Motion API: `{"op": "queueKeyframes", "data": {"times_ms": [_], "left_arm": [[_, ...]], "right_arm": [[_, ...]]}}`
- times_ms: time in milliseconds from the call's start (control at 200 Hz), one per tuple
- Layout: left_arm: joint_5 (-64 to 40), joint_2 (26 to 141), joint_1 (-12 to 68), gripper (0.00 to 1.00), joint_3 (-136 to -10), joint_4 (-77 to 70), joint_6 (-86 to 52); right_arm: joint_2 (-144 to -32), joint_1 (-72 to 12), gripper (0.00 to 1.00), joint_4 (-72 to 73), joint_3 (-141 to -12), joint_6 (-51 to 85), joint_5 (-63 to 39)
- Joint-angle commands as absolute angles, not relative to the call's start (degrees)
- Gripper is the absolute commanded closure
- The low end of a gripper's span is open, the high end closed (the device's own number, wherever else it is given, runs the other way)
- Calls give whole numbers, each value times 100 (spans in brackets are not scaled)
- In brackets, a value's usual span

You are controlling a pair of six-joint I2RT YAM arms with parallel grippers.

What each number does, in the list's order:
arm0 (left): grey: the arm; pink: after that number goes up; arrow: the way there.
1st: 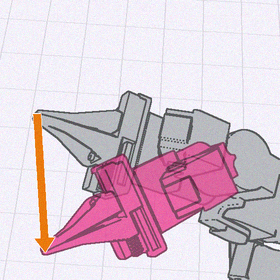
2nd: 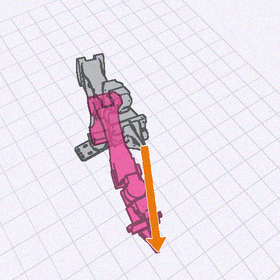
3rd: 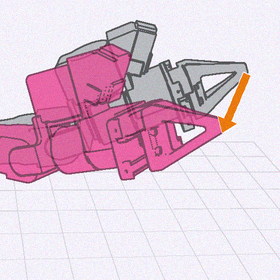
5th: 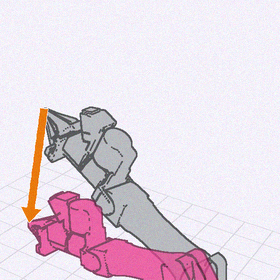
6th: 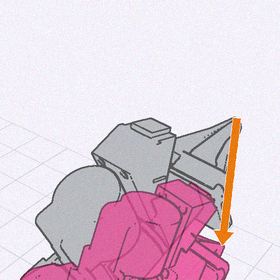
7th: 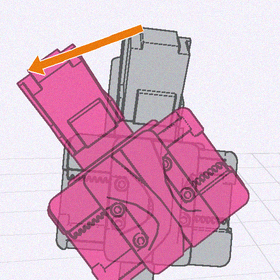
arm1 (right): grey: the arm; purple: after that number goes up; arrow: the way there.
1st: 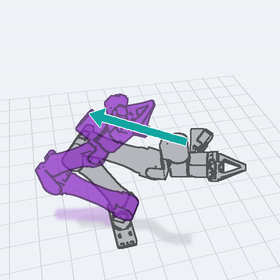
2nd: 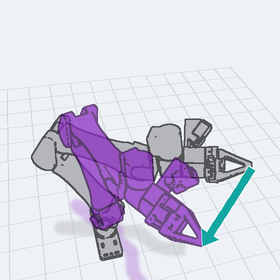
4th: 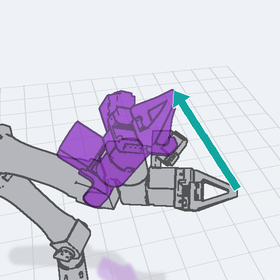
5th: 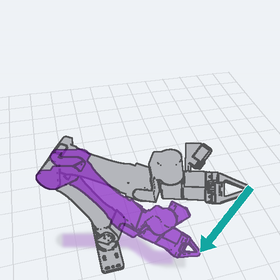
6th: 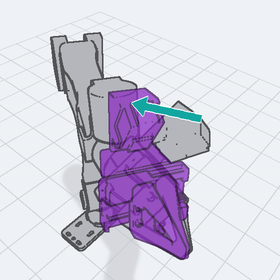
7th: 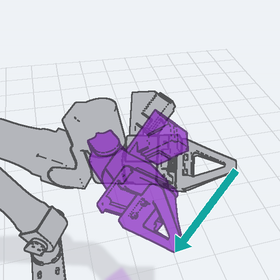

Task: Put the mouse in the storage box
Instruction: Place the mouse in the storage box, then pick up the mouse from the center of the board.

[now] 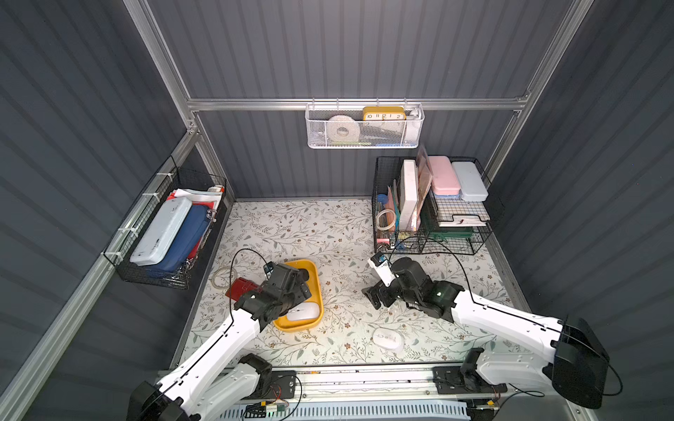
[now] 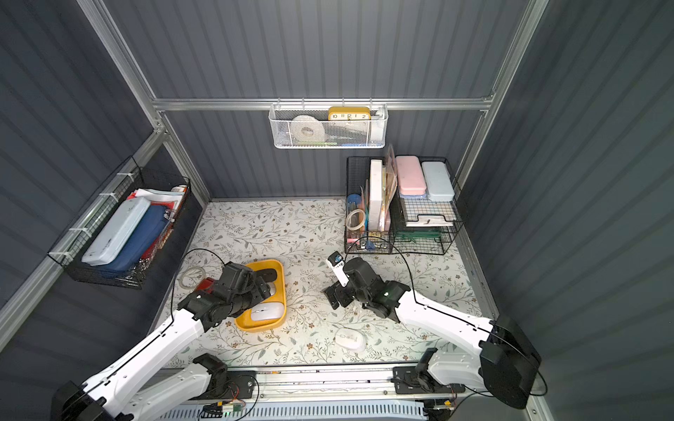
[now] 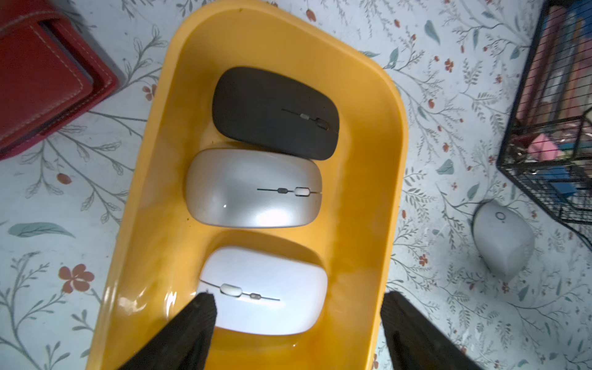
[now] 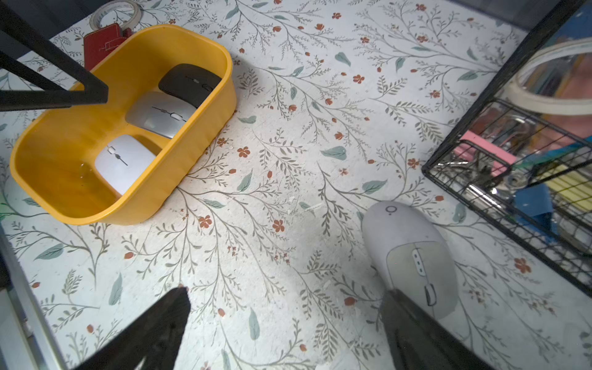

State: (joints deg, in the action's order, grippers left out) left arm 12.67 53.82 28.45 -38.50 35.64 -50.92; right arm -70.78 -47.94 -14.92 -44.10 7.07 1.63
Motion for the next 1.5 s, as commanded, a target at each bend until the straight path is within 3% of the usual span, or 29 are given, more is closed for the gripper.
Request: {"op": "queueKeyframes", "data": {"times_ms": [0, 255, 585, 996, 1176, 1496], "left_arm": [[1171, 5222, 2821, 14, -3955, 3688, -4955], [681, 5095, 2821, 13, -3735, 3103, -4741], [527, 5247, 2821, 12, -3621, 2934, -4699], [580, 5291, 2821, 12, -3613, 3059, -4665], [551, 5247, 2821, 11, -3560, 3015, -4674], [510, 5309, 2821, 11, -3525, 2945, -4667]], "right_arm": [[-7024, -4781, 2, -2349, -4493, 1221, -233], [-7127, -4852, 5, -2829, -3860, 2895, -1352], [-7095, -5367, 2, -2996, -3323, 3197, -877], [-7796, -6094, 3, -3578, -3774, 3248, -48], [-8031, -6468, 10, -3820, -3928, 3425, 237], [-8497, -6808, 31, -4023, -4194, 3694, 656]]}}
